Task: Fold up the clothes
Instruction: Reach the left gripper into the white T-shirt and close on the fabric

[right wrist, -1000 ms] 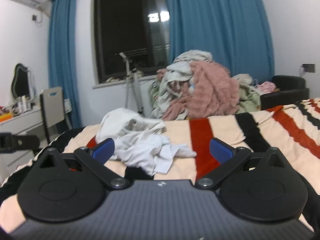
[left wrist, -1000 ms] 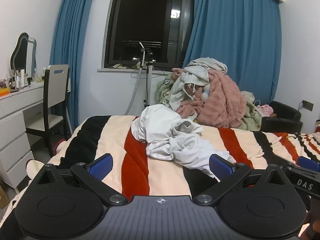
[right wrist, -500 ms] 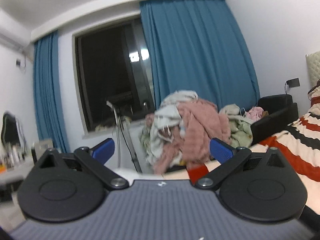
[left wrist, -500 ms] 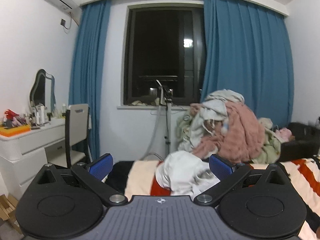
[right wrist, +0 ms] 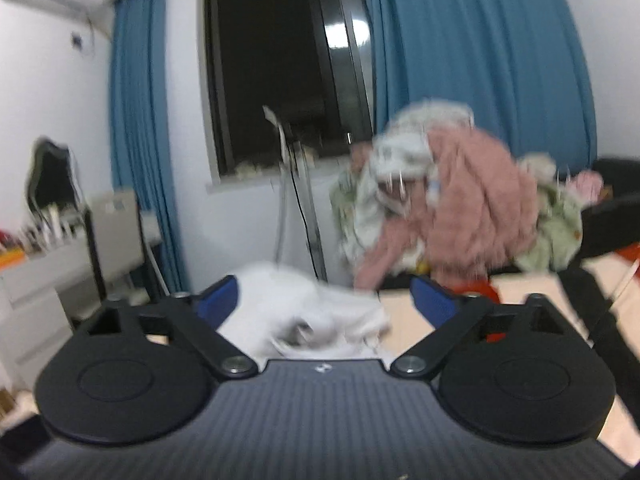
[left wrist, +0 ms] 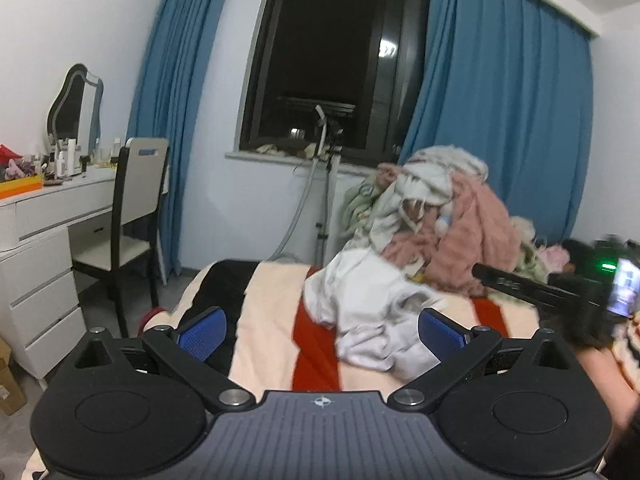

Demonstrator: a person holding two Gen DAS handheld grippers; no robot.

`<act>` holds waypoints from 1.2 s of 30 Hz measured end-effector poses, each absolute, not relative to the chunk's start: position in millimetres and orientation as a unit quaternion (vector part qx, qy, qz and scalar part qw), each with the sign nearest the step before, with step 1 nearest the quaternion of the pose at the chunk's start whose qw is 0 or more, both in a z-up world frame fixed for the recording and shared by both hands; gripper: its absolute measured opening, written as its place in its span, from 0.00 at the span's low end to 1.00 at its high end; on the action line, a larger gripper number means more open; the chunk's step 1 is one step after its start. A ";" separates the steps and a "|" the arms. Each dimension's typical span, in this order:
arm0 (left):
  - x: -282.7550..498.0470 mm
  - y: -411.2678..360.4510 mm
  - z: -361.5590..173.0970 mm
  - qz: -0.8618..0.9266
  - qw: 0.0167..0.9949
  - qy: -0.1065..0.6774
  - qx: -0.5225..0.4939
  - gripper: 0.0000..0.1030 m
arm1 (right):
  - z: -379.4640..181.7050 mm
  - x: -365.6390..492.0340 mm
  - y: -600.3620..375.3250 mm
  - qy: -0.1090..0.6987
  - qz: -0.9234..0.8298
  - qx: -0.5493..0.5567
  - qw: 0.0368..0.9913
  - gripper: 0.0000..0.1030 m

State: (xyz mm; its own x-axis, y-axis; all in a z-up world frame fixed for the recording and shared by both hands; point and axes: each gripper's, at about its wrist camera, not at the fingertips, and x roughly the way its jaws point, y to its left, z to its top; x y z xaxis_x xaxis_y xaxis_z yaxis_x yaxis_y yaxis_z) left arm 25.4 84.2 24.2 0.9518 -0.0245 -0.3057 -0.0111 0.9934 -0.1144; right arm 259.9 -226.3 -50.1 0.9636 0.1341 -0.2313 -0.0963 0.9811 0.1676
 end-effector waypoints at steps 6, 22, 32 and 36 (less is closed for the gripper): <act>82.5 99.9 -35.5 -0.027 0.974 0.199 -0.103 1.00 | -117.8 364.2 -203.2 0.209 0.058 0.062 0.974 0.77; 112.7 101.3 -74.0 -0.107 0.954 0.222 -0.169 1.00 | -13.3 303.7 -191.4 0.069 0.106 0.059 0.990 0.03; 47.2 61.1 -47.5 -0.149 0.964 0.200 -0.090 1.00 | 33.7 173.5 -218.8 0.061 0.100 0.050 0.992 0.05; 42.7 51.1 -49.1 -0.166 0.954 0.229 -0.102 1.00 | 9.7 122.1 -234.1 0.104 0.093 0.083 0.987 0.42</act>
